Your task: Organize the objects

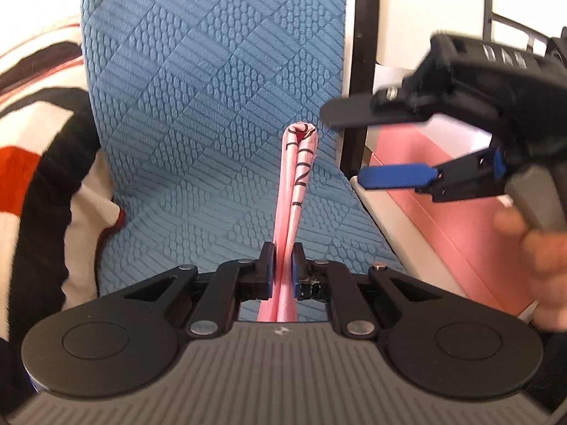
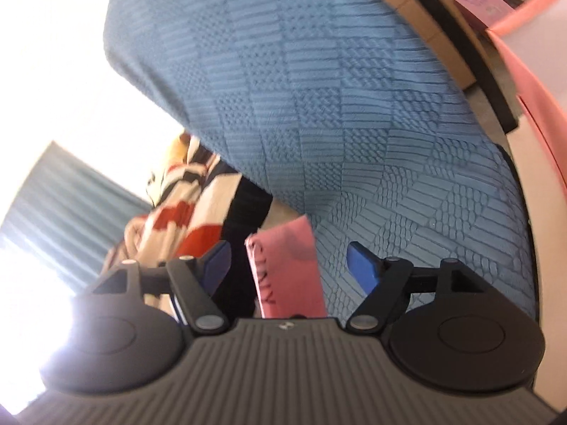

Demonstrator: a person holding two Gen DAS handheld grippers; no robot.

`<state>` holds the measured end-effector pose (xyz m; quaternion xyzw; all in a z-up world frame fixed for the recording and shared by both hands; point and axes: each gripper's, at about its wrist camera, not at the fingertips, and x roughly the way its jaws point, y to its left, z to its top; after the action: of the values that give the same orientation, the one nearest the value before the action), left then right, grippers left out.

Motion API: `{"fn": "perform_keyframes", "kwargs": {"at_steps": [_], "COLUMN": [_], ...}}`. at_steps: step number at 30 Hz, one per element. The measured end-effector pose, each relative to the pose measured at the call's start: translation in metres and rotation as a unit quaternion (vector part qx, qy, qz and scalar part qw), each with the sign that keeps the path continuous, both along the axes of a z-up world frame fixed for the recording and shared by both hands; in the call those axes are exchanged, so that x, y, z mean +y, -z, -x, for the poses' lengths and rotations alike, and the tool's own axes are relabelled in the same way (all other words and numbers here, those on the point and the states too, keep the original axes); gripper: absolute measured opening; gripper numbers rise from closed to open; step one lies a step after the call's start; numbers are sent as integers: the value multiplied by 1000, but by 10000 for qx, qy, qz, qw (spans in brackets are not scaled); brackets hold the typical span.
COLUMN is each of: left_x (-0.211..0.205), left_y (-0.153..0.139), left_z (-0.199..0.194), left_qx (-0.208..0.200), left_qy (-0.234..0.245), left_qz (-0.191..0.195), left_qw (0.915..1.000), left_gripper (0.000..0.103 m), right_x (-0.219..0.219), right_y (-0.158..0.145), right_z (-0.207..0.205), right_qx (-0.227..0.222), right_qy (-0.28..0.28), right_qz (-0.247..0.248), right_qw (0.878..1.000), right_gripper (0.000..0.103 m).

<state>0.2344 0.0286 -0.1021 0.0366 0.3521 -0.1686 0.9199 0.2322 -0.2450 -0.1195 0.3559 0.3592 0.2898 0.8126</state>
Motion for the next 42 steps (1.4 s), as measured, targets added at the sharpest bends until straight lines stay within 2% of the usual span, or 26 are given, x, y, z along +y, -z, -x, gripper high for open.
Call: {"fn": "perform_keyframes", "kwargs": {"at_steps": [6,13,17,18,19,20,22,24,29,34,38,42], "left_x": [4,-1,0,1,2,2,1,1,10,11,15,15], "left_y": [0,1,-3,-4,-5,-6,-8,-9,-10,-6,1,10], "left_z": [-6,-5,-6,-6,-6,-5,-2,0,-4,-8,-15,-20], "left_qx": [176,272,290,300,310,322,312,284,335,385,590,777], "left_qy": [118,188,182,183,181,181,211,221,119,5,-87,-299], "left_qz": [439,560,667,734,777,794,746,698,893,795,832,559], "left_qw": [9988,9979,9972,9967,9963,9962,9965,9969,9954,9961,9947,9950], "left_gripper": [12,12,12,12,12,12,12,12,16,19,18,13], "right_x": [22,34,37,37,37,36,34,33,39,48,54,57], "right_y": [4,10,21,25,27,30,36,38,35,40,42,41], "right_z": [-5,-14,-19,-20,-21,-22,-24,-25,-22,-24,-25,-27], "right_qx": [-33,53,246,320,371,428,595,649,597,740,779,726], "right_qy": [-288,-356,-441,-415,-367,-338,-304,-343,-645,-860,-911,-830], "right_qz": [243,363,191,134,104,60,-119,-253,-284,-341,-111,111], "right_qw": [9993,9987,9985,9985,9986,9985,9977,9970,9957,9930,9927,9938], "right_gripper": [75,75,74,74,64,59,53,52,51,51,51,56]}}
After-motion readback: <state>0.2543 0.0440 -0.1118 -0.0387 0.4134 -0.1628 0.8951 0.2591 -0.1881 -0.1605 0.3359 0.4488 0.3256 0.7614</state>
